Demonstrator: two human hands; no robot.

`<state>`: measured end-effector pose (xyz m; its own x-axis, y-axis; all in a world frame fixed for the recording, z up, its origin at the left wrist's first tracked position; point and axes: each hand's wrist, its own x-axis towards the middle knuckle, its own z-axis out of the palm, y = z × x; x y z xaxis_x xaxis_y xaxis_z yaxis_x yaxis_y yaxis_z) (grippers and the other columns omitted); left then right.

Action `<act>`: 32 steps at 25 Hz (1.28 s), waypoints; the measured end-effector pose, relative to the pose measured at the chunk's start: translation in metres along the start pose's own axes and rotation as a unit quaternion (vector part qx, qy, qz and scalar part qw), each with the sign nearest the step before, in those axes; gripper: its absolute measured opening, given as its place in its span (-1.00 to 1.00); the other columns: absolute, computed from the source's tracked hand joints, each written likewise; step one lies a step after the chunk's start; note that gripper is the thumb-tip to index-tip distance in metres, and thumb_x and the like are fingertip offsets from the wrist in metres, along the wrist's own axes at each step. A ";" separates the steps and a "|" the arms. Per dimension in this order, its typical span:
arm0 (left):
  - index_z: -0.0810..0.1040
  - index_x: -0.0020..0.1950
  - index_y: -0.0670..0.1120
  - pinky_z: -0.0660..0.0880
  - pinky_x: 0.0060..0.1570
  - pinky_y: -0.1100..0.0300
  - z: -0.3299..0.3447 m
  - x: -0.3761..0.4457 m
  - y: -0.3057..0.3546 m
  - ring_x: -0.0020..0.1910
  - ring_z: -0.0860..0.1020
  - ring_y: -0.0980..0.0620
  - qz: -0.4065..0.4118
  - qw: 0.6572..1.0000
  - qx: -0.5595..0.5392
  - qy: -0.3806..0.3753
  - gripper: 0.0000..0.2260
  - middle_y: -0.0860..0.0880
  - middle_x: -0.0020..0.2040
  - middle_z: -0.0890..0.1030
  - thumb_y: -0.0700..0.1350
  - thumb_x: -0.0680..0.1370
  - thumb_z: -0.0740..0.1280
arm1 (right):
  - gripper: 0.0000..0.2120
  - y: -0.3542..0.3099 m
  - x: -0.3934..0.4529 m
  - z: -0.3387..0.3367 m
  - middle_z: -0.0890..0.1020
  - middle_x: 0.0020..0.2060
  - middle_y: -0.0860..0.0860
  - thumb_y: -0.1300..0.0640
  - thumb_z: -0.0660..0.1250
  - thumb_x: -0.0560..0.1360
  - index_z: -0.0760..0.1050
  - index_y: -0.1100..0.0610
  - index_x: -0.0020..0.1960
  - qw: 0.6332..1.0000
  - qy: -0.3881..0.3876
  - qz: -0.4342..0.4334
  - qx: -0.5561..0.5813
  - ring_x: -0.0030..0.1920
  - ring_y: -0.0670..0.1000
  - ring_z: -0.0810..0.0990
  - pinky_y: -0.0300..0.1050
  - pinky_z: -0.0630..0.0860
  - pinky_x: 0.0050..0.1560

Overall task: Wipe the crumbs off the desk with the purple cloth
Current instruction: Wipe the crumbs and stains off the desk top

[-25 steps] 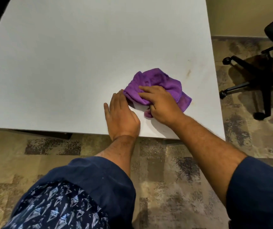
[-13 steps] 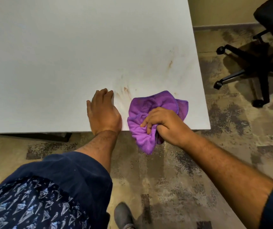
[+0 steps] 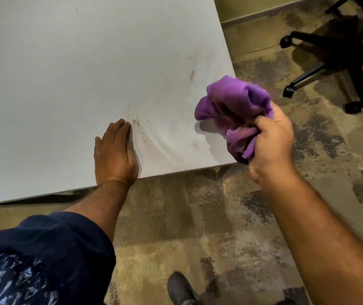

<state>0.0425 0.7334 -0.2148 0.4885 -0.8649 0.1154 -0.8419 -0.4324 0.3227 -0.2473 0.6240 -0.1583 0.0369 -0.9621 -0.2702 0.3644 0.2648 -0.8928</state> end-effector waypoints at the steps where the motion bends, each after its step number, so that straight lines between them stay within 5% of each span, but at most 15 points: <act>1: 0.42 0.60 -0.05 0.08 0.68 -0.24 0.000 0.000 0.000 0.62 0.34 -0.08 -0.006 1.000 -0.003 -0.001 -0.56 -0.06 0.62 0.42 -0.10 0.71 0.12 | -0.70 -0.008 0.012 0.001 0.75 -0.26 -0.06 0.35 0.27 0.50 0.70 0.05 -0.03 1.000 0.014 -0.009 0.007 -0.32 -0.07 0.68 -0.17 0.60 -0.28; 6: 0.38 0.63 -0.09 0.09 0.68 -0.24 -0.003 0.004 0.002 0.65 0.31 -0.11 -0.018 1.000 -0.003 -0.009 -0.55 -0.09 0.65 0.40 -0.11 0.73 0.12 | -0.85 -0.029 0.080 0.035 0.80 -0.13 -0.01 0.06 0.51 0.49 0.69 0.09 0.02 0.978 -0.041 -0.059 -0.195 -0.11 -0.03 0.78 -0.13 0.69 -0.11; 8: 0.41 0.61 -0.09 0.11 0.67 -0.26 -0.002 0.004 0.002 0.64 0.32 -0.10 -0.020 1.000 0.000 -0.007 -0.58 -0.08 0.64 0.41 -0.14 0.73 0.17 | -0.80 -0.022 0.104 0.054 0.75 0.01 0.11 0.04 0.49 0.51 0.67 0.17 0.02 0.929 -0.112 -0.089 -0.341 0.01 0.10 0.74 0.03 0.67 0.03; 10: 0.43 0.60 -0.09 0.11 0.67 -0.26 -0.002 0.004 0.000 0.63 0.33 -0.09 -0.022 1.000 0.001 -0.006 -0.59 -0.08 0.62 0.42 -0.16 0.73 0.19 | -0.68 -0.006 0.120 0.069 0.62 0.32 0.12 -0.03 0.46 0.58 0.67 0.17 0.20 0.790 -0.200 -0.148 -0.561 0.30 0.18 0.59 0.01 0.51 0.28; 12: 0.44 0.59 -0.08 0.11 0.67 -0.25 -0.002 0.005 -0.001 0.62 0.34 -0.09 -0.026 1.000 0.000 -0.013 -0.60 -0.07 0.62 0.43 -0.13 0.74 0.17 | -0.49 0.009 0.126 0.073 0.38 0.62 0.05 -0.23 0.35 0.62 0.53 -0.06 0.51 0.618 -0.224 -0.190 -0.729 0.54 0.19 0.37 0.12 0.32 0.45; 14: 0.44 0.59 -0.07 0.11 0.68 -0.25 -0.003 0.005 -0.001 0.63 0.33 -0.08 -0.028 0.999 0.003 -0.023 -0.59 -0.06 0.62 0.43 -0.10 0.75 0.12 | -0.42 0.016 0.132 0.081 0.20 0.71 -0.01 -0.37 0.24 0.61 0.34 -0.28 0.59 0.555 -0.197 -0.208 -0.781 0.65 0.20 0.19 0.37 0.16 0.54; 17: 0.45 0.60 -0.07 0.13 0.67 -0.26 -0.004 0.007 0.000 0.63 0.34 -0.09 -0.021 0.999 0.011 -0.025 -0.54 -0.07 0.61 0.44 -0.06 0.72 0.07 | -0.38 0.022 0.147 0.097 0.12 0.73 0.05 -0.39 0.14 0.63 0.22 -0.28 0.65 0.538 -0.201 -0.187 -0.797 0.71 0.25 0.04 0.47 -0.01 0.59; 22: 0.45 0.60 -0.08 0.10 0.68 -0.25 -0.007 0.004 0.003 0.66 0.33 -0.10 -0.013 0.999 0.014 -0.030 -0.53 -0.07 0.64 0.43 -0.09 0.70 0.08 | -0.44 0.041 0.155 0.121 0.33 0.65 0.12 -0.05 0.31 0.68 0.31 -0.08 0.65 0.569 -0.109 -0.188 -0.794 0.56 0.30 0.34 0.21 0.36 0.44; 24: 0.43 0.62 -0.09 0.08 0.68 -0.25 -0.010 0.002 0.002 0.67 0.31 -0.11 -0.001 0.999 0.011 -0.042 -0.54 -0.08 0.65 0.40 -0.10 0.71 0.12 | -0.41 0.047 0.149 0.133 0.42 0.55 0.11 -0.05 0.38 0.63 0.34 -0.11 0.63 0.571 -0.028 -0.158 -0.805 0.42 0.30 0.43 0.21 0.41 0.31; 27: 0.41 0.64 -0.10 0.03 0.67 -0.20 -0.017 0.006 -0.001 0.67 0.31 -0.16 0.013 0.998 0.008 -0.067 -0.53 -0.11 0.67 0.38 -0.04 0.73 0.14 | -0.50 0.046 0.121 0.140 0.47 0.45 0.09 -0.19 0.27 0.67 0.39 -0.12 0.58 0.575 -0.017 -0.161 -0.802 0.32 0.26 0.46 0.20 0.44 0.22; 32: 0.61 0.45 -0.14 0.47 0.44 -0.16 -0.029 0.036 -0.054 0.42 0.58 -0.24 0.116 0.990 -0.061 -0.059 -0.64 -0.15 0.47 0.61 -0.20 0.64 0.40 | -0.61 0.054 0.030 0.126 0.50 0.45 0.08 -0.10 0.20 0.73 0.51 0.01 0.48 0.647 -0.095 -0.153 -0.741 0.30 0.25 0.47 0.20 0.45 0.24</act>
<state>0.1126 0.7333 -0.2005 0.2498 -0.9640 0.0915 -0.8910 -0.1918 0.4114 -0.1093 0.6011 -0.1695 0.3386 -0.9379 -0.0751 -0.9054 -0.3031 -0.2971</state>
